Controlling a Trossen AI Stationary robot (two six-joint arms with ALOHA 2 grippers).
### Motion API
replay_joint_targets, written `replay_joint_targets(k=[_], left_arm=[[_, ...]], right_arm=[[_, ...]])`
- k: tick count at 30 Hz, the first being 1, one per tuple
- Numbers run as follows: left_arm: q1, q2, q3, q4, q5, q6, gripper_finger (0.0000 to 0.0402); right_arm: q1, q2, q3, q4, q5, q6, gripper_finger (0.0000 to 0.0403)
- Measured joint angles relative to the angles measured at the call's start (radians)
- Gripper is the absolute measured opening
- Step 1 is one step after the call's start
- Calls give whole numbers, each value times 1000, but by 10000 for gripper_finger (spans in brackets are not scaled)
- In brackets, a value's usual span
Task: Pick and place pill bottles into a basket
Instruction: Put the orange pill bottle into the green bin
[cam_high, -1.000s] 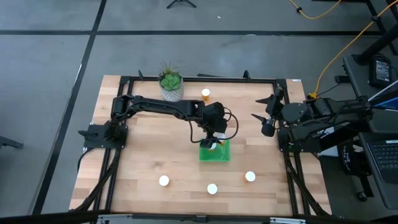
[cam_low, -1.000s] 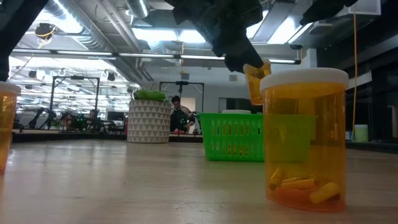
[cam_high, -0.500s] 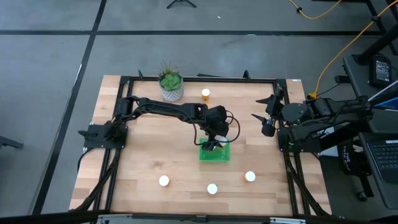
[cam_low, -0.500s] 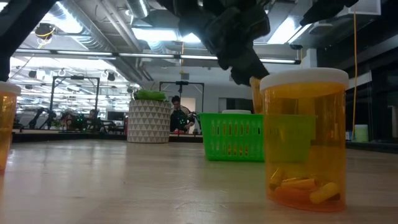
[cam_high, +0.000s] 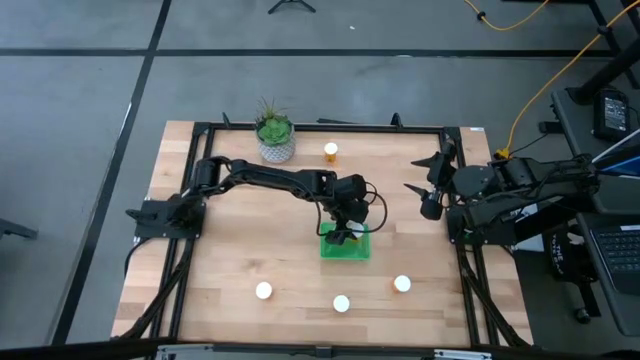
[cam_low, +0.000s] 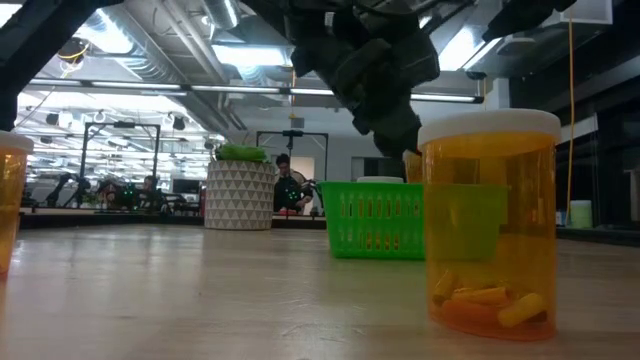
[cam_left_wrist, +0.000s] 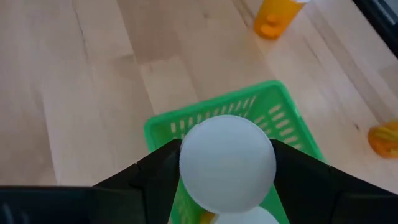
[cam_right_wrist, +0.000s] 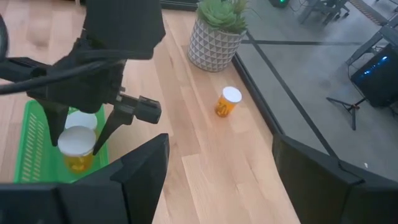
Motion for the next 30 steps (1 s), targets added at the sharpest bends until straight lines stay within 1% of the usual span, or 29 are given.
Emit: replay_joint_targets(k=[12, 25, 27, 30], left_arm=[[4, 7, -1, 1, 0, 0, 231], [6, 8, -3, 2, -4, 10, 248], [6, 7, -3, 2, -16, 19, 252], [8, 7, 5, -1, -60, 22, 261]], right_arm=[[0, 0, 0, 2, -2, -4, 287], [0, 0, 0, 4, -2, -3, 287], [0, 0, 0, 6, -3, -3, 287], [0, 0, 0, 16, -3, -4, 287]])
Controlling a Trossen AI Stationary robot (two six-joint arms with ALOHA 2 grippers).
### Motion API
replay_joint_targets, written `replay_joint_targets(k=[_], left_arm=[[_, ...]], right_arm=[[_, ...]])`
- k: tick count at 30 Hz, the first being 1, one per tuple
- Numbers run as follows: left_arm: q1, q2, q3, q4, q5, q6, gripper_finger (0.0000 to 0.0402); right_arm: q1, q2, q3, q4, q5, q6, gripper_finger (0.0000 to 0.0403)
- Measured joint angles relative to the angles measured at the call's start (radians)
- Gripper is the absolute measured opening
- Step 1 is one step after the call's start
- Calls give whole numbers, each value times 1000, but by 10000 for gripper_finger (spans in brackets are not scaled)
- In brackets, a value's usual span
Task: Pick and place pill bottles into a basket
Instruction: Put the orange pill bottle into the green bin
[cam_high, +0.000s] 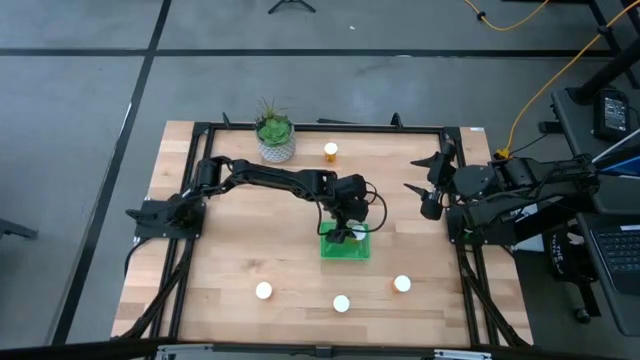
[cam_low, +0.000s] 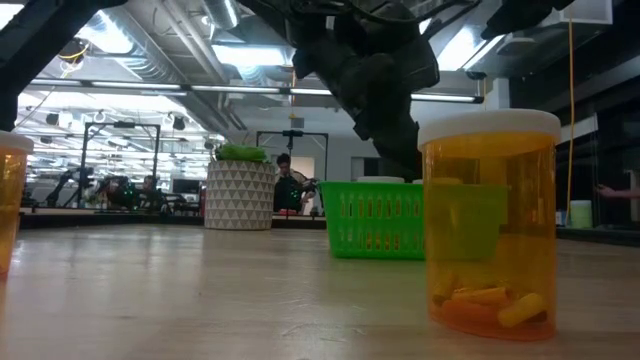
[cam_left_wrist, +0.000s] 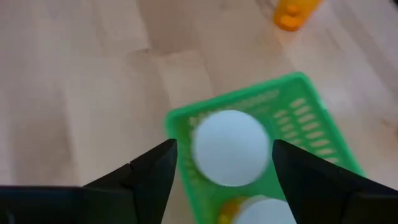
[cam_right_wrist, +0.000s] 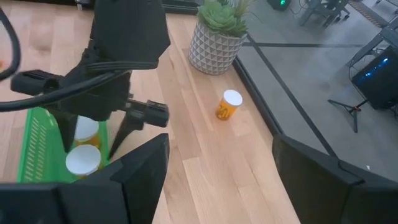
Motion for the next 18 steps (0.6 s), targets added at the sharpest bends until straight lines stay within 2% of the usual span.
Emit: replay_joint_targets(k=[5, 9, 13, 18], left_arm=[[14, -46, 65, -28, -91, 46, 272], [22, -100, 138, -138, -259, 124, 276], [26, -202, 185, -234, -434, 162, 277], [26, -357, 186, -309, -494, 119, 277]], right_arm=[[0, 1, 0, 10, -22, -12, 287], [0, 13, 0, 30, -65, -24, 287], [1, 64, 0, 32, -210, -13, 287], [40, 187, 27, -81, -366, 139, 287]])
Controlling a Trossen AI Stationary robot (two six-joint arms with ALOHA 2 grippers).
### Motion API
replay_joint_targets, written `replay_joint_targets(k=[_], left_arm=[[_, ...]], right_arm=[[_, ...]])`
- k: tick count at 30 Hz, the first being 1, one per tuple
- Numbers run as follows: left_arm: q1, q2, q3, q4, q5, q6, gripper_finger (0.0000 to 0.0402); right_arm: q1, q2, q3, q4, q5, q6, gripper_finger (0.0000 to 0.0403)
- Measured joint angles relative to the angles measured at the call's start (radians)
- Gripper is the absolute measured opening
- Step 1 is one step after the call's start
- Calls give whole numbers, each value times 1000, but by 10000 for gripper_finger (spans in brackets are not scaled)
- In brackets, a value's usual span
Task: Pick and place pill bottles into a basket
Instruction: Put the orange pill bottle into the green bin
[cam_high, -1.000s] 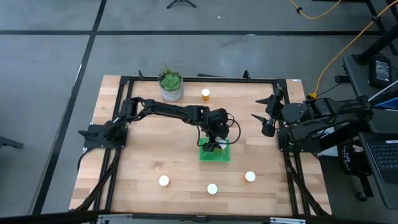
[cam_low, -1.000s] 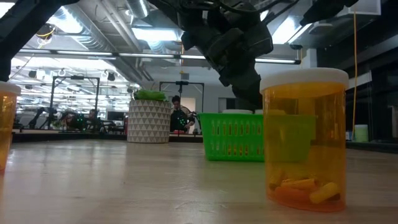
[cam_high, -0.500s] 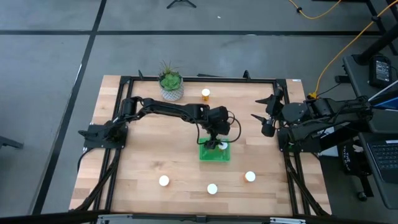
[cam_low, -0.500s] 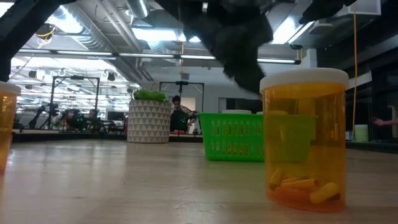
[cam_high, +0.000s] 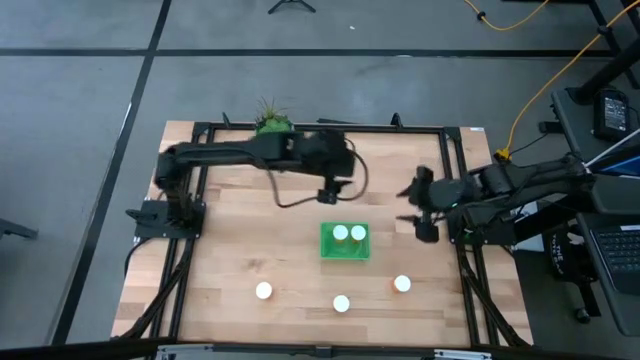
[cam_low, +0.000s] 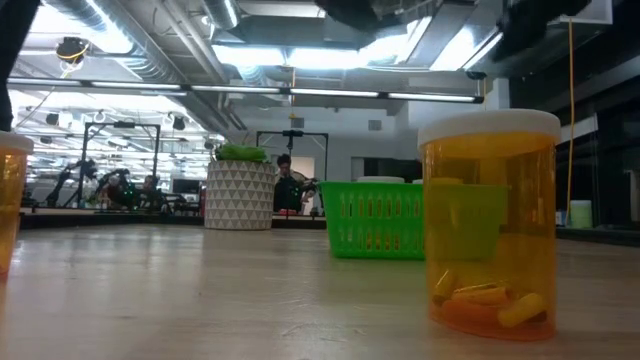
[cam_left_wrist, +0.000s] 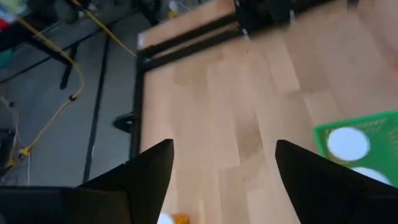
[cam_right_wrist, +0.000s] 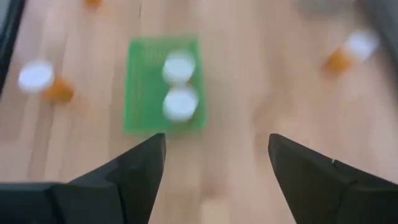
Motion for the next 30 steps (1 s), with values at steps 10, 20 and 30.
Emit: replay_joint_targets(k=[10, 20, 30], left_arm=[[11, -242, -185, -129, 0, -140, 277], [6, -376, -571, -114, -21, -191, 277], [6, -399, -638, -47, 17, -167, 277]], right_arm=[[136, 235, 148, -180, -171, 215, 287], [229, 400, 153, -151, -287, 445, 287], [250, 517, 106, -64, -325, 643, 290]])
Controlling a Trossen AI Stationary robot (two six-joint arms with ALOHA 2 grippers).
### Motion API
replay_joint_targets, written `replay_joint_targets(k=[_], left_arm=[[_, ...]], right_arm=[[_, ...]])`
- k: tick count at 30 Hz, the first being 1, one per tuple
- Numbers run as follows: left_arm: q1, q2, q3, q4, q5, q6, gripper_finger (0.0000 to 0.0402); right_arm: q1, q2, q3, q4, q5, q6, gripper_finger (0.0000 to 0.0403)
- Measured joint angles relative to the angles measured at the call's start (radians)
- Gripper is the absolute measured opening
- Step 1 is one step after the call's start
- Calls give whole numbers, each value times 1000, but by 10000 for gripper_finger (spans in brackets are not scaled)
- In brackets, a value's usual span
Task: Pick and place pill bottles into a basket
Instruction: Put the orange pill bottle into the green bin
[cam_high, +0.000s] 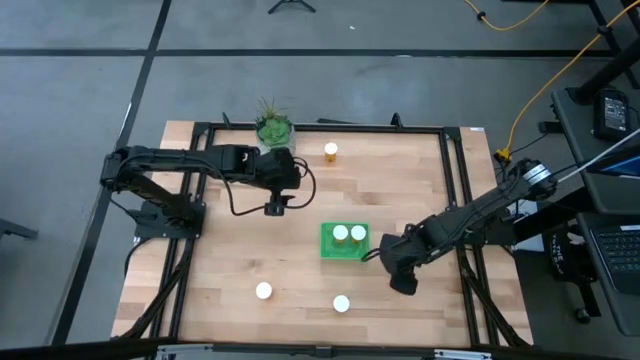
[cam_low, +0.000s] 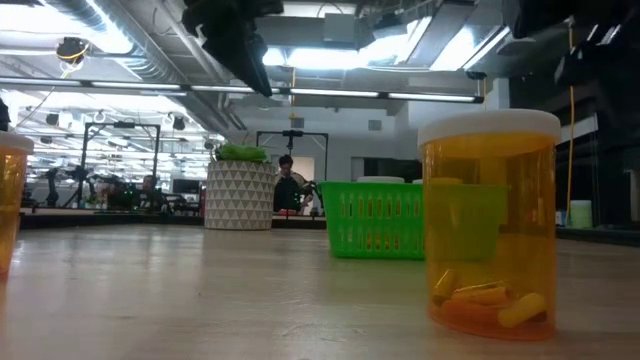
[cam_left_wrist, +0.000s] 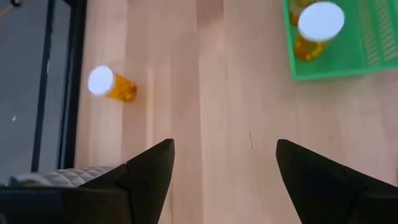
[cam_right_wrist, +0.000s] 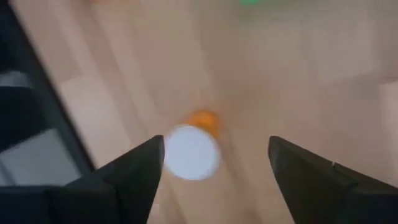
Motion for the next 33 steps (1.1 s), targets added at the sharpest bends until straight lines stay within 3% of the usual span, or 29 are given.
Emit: replay_joint_targets(k=[10, 23, 33], left_arm=[[2, -38, 0, 27, 14, 29, 277], [30, -38, 0, 47, 18, 53, 277], [34, -37, 0, 46, 40, 48, 277]], right_arm=[[63, 0, -58, 64, -21, 216, 394], [110, 0, -205, 283, -22, 356, 389], [110, 0, -283, 323, -22, 413, 389]])
